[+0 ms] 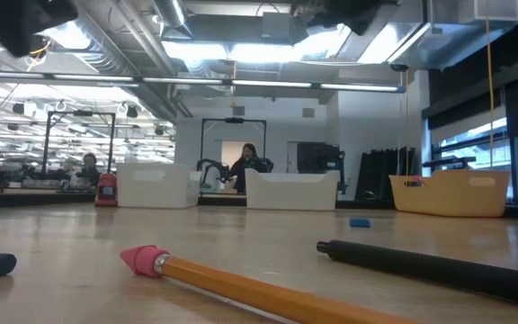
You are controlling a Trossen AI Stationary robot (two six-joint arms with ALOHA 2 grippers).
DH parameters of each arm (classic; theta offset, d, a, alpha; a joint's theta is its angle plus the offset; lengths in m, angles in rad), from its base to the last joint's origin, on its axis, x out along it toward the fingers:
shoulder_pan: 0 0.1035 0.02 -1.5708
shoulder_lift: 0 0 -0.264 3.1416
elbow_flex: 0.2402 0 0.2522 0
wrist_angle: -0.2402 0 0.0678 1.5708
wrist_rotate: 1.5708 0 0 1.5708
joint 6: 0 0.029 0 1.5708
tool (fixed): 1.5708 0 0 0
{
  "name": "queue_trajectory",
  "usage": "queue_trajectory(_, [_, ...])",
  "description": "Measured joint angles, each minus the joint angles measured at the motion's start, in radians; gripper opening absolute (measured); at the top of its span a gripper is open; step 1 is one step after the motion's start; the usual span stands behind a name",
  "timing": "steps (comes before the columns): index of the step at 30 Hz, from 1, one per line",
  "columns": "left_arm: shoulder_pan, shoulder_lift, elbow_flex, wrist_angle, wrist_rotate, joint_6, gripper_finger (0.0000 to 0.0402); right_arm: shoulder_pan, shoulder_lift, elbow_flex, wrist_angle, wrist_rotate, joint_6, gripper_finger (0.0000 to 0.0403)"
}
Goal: Sort crayons/erasers/pens/pencils in bins
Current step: Put the blue crayon into the right white bin
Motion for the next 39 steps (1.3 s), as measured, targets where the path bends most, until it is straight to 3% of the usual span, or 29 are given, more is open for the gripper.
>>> queue_trajectory(5, [-0.002, 0.063, 0.0, 0.007, 0.001, -0.024, 0.0138, -0.031, 0.0, 0.0, 0.111, -0.005, -0.084, 0.0101])
queue_trajectory(14, [-0.002, 0.134, 0.0, 0.027, 0.002, -0.076, 0.0138, -0.058, 0.0, 0.0, 0.229, -0.26, -0.157, 0.0101])
queue_trajectory(21, [-0.007, 0.186, 0.0, 0.061, 0.007, -0.093, 0.0138, -0.058, 0.0, 0.0, 0.225, -0.266, -0.157, 0.0101])
queue_trajectory(28, [-0.024, 0.235, 0.0, 0.173, 0.09, -0.094, 0.0137, -0.058, 0.0, 0.0, 0.224, -0.266, -0.156, 0.0101])
queue_trajectory(39, [-0.069, 0.337, 0.0, 0.254, 0.092, -0.091, 0.0137, -0.058, 0.0, 0.0, 0.222, -0.265, -0.154, 0.0101])
